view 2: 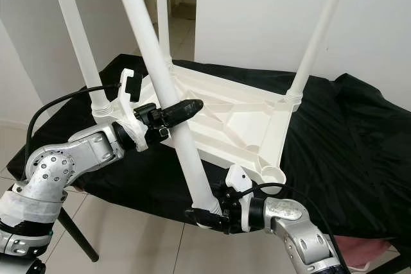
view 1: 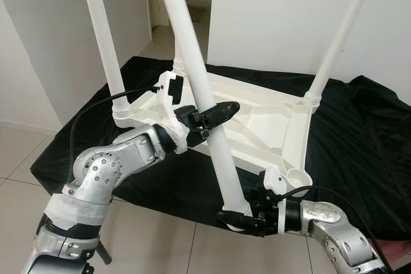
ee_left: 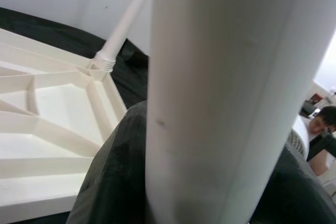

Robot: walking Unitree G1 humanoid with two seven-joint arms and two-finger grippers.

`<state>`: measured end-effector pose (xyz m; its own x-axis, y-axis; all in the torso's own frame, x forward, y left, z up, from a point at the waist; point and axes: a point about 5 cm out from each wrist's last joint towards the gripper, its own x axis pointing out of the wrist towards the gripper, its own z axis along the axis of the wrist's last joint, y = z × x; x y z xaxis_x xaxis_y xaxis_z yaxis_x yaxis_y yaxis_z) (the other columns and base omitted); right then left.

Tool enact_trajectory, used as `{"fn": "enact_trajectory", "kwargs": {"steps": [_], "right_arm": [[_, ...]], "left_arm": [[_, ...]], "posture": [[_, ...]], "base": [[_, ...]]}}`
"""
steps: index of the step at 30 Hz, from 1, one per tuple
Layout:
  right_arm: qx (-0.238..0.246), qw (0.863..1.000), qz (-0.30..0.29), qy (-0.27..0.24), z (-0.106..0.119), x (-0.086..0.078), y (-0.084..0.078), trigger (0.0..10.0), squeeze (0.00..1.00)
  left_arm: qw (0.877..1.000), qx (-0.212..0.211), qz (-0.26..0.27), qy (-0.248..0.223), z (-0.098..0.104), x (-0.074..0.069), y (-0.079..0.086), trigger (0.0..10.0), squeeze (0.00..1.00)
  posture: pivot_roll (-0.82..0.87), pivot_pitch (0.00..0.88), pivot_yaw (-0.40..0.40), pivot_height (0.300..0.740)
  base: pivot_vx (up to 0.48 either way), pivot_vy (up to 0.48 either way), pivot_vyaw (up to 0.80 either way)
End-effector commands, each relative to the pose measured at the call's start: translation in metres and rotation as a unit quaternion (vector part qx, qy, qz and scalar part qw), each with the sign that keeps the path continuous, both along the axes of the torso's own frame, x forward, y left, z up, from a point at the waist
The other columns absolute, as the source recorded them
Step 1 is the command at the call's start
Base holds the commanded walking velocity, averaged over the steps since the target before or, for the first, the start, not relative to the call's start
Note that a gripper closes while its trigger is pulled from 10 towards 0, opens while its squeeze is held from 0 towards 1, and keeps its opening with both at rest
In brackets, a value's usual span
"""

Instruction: Building children table

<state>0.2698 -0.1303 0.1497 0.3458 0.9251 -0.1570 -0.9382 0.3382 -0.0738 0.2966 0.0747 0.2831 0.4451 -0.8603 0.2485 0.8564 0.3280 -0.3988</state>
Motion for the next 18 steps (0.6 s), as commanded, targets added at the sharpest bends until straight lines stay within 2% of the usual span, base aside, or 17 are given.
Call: {"fn": "enact_trajectory", "kwargs": {"steps": [1, 8, 9, 10, 13, 14, 18], "right_arm": [[0.003, 1.000, -0.003, -0.004, 0.003, 0.001, 0.000, 10.0, 0.00], [0.019, 1.000, -0.009, -0.006, 0.006, 0.002, 0.003, 10.0, 0.00], [0.021, 1.000, -0.013, -0.007, 0.007, 0.003, 0.005, 10.0, 0.00], [0.027, 0.999, -0.017, -0.009, 0.009, 0.004, 0.005, 10.0, 0.28], [0.034, 0.999, -0.021, -0.011, 0.011, 0.004, 0.006, 10.0, 0.28], [0.028, 0.999, -0.027, -0.012, 0.010, 0.005, 0.003, 10.0, 1.00], [0.031, 0.998, -0.051, -0.021, 0.013, 0.009, -0.001, 10.0, 1.00]], "left_arm": [[0.979, -0.055, -0.179, -0.080, 0.010, -0.022, -0.007, 0.0, 0.00], [0.984, -0.056, -0.155, -0.071, 0.012, -0.018, -0.006, 0.0, 0.00], [0.985, -0.049, -0.147, -0.076, 0.013, -0.018, -0.006, 2.0, 0.00], [0.989, -0.035, -0.126, -0.075, 0.012, -0.014, -0.008, 10.0, 0.00], [0.992, -0.019, -0.104, -0.074, 0.011, -0.011, -0.009, 10.0, 0.00], [0.994, -0.013, -0.092, -0.065, 0.010, -0.007, -0.010, 10.0, 0.00], [0.997, -0.006, -0.061, -0.045, 0.013, 0.002, -0.012, 10.0, 0.00]], "posture": [[0.01, 0.067, -0.016, 0.740], [0.02, 0.053, -0.033, 0.740], [0.01, 0.051, -0.034, 0.740], [0.00, 0.050, -0.025, 0.740], [0.00, 0.050, -0.025, 0.740], [-0.01, 0.039, -0.017, 0.740], [-0.02, 0.045, -0.011, 0.740]], "base": [[0.000, 0.000, 0.00], [0.000, 0.000, 0.00], [0.000, 0.000, 0.00], [0.000, 0.000, 0.00], [0.000, 0.000, 0.00], [0.000, 0.000, 0.00], [0.000, 0.000, 0.00]]}}
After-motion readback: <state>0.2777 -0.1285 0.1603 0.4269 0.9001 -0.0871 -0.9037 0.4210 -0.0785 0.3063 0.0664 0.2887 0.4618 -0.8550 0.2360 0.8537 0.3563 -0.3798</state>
